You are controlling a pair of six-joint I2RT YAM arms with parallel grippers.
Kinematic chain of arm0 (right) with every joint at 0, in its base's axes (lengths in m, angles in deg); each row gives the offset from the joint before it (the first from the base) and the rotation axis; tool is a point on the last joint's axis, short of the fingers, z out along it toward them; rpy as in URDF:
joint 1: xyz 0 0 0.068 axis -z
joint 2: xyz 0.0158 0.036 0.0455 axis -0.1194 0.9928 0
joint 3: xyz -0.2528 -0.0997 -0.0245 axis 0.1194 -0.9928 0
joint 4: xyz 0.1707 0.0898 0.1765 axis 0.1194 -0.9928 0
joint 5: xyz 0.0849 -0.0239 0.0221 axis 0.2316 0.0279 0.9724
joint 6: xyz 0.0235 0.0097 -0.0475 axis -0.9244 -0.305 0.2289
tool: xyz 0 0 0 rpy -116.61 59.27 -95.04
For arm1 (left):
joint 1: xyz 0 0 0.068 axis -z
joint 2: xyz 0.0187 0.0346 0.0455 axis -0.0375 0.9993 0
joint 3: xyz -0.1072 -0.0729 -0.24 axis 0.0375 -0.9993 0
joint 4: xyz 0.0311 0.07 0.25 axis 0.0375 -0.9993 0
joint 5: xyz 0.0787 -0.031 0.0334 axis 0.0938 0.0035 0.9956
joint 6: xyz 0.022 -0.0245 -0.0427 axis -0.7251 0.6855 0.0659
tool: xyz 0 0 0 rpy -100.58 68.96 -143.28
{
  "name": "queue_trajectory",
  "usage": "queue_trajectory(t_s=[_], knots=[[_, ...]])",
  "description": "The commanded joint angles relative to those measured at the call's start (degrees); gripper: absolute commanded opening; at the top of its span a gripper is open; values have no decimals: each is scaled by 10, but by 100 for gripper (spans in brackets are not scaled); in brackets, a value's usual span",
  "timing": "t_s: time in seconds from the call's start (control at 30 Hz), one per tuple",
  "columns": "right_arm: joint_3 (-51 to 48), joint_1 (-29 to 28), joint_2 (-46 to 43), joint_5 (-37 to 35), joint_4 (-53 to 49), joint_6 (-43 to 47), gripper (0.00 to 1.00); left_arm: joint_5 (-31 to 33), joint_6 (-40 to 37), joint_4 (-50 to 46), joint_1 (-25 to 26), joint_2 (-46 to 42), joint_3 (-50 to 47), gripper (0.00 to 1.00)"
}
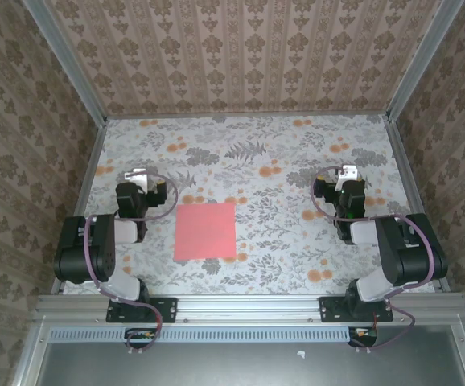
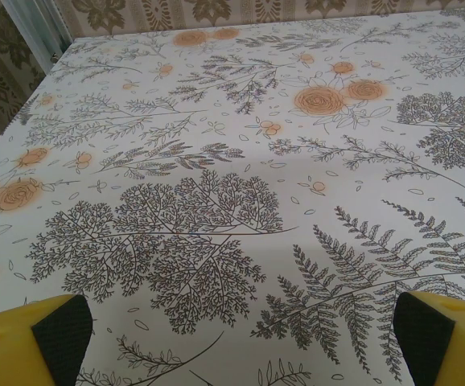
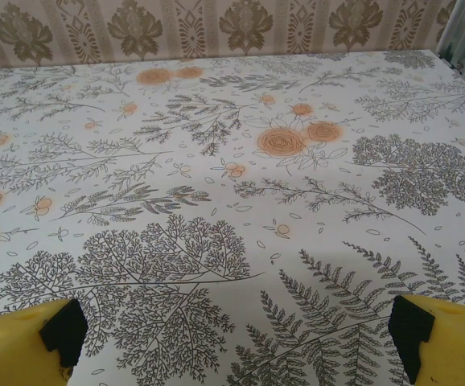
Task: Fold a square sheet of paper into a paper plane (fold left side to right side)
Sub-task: Move the square sheet of paper to the center of the table.
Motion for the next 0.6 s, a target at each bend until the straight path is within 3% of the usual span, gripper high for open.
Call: queue_trajectory(t_s=[0.0,0.57], knots=[[12,2,2,2,-4,0,100,3,-13,-1,4,-7,10,100],[14,7,2,11,-8,-2,100,3,-12,-1,4,-8,10,100]])
